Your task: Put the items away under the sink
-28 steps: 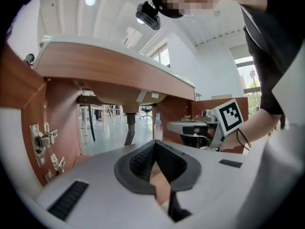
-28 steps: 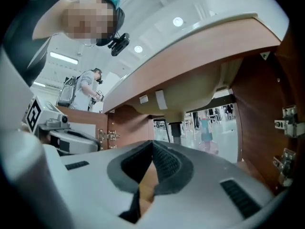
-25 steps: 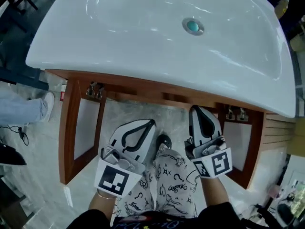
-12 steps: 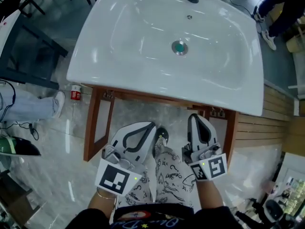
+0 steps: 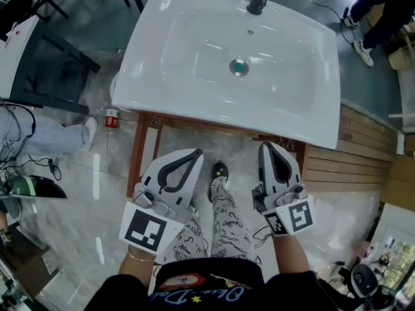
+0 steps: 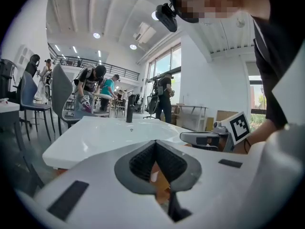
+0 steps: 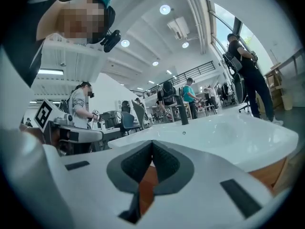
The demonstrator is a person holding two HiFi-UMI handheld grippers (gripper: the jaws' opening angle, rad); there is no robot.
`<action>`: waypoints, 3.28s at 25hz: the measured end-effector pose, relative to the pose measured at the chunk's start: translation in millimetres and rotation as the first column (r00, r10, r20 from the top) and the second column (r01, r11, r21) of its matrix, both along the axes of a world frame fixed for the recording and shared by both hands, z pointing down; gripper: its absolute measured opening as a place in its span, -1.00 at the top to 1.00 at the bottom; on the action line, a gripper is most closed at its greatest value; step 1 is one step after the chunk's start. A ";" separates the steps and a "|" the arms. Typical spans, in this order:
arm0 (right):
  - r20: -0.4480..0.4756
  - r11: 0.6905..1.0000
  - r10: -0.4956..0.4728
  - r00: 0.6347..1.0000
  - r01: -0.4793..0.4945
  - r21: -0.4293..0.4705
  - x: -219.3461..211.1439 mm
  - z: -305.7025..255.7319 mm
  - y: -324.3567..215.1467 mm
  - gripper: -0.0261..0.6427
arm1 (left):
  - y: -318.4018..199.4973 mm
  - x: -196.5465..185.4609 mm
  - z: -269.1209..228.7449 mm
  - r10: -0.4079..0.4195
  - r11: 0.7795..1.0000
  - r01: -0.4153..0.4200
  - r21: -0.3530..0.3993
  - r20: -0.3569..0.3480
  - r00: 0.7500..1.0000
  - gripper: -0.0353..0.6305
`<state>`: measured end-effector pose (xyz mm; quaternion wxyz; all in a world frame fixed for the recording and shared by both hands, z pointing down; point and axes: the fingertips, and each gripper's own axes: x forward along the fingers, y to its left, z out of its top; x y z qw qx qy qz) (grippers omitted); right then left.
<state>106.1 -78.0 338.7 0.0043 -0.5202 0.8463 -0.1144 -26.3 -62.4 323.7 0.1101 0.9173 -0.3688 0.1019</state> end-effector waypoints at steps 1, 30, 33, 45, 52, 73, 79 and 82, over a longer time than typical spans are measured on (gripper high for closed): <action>0.000 1.000 -0.003 1.000 0.003 0.001 0.4 -6.4 -0.9 0.90 | -0.7 0.0 -6.6 -0.001 1.000 0.001 0.004 0.002 1.000 0.88; 0.030 0.978 -0.188 0.982 0.184 0.099 5.5 -157.3 -30.4 0.90 | -4.0 19.9 -136.0 -0.087 0.996 0.087 0.012 -0.023 0.996 0.88; 0.033 0.973 -0.204 0.978 0.199 0.114 8.5 -172.3 -35.7 0.90 | -10.2 18.1 -145.9 -0.120 0.993 0.121 0.015 -0.023 0.992 0.88; 0.036 0.959 -0.254 0.967 0.247 0.137 26.8 -204.1 -41.7 0.90 | -32.5 40.0 -177.7 -0.146 0.985 0.148 0.089 -0.026 0.989 0.88; 0.081 0.965 -0.233 0.969 0.220 0.142 54.7 -212.8 -40.2 0.90 | -36.0 61.8 -183.2 -0.138 0.984 0.143 0.106 -0.047 0.989 0.88; 0.030 0.991 -0.068 0.997 0.064 0.121 59.5 -224.2 -40.2 0.90 | -58.4 87.7 -203.4 0.069 0.990 -0.061 0.129 -0.060 0.996 0.88; 0.022 0.992 -0.055 0.998 0.052 0.119 49.3 -228.4 -38.3 0.90 | -61.7 83.0 -209.7 0.099 0.986 -0.088 0.141 -0.070 0.993 0.88; 0.008 0.991 -0.052 0.999 0.051 0.124 44.9 -230.5 -35.4 0.90 | -61.0 82.3 -211.4 0.116 0.984 -0.105 0.146 -0.072 0.991 0.88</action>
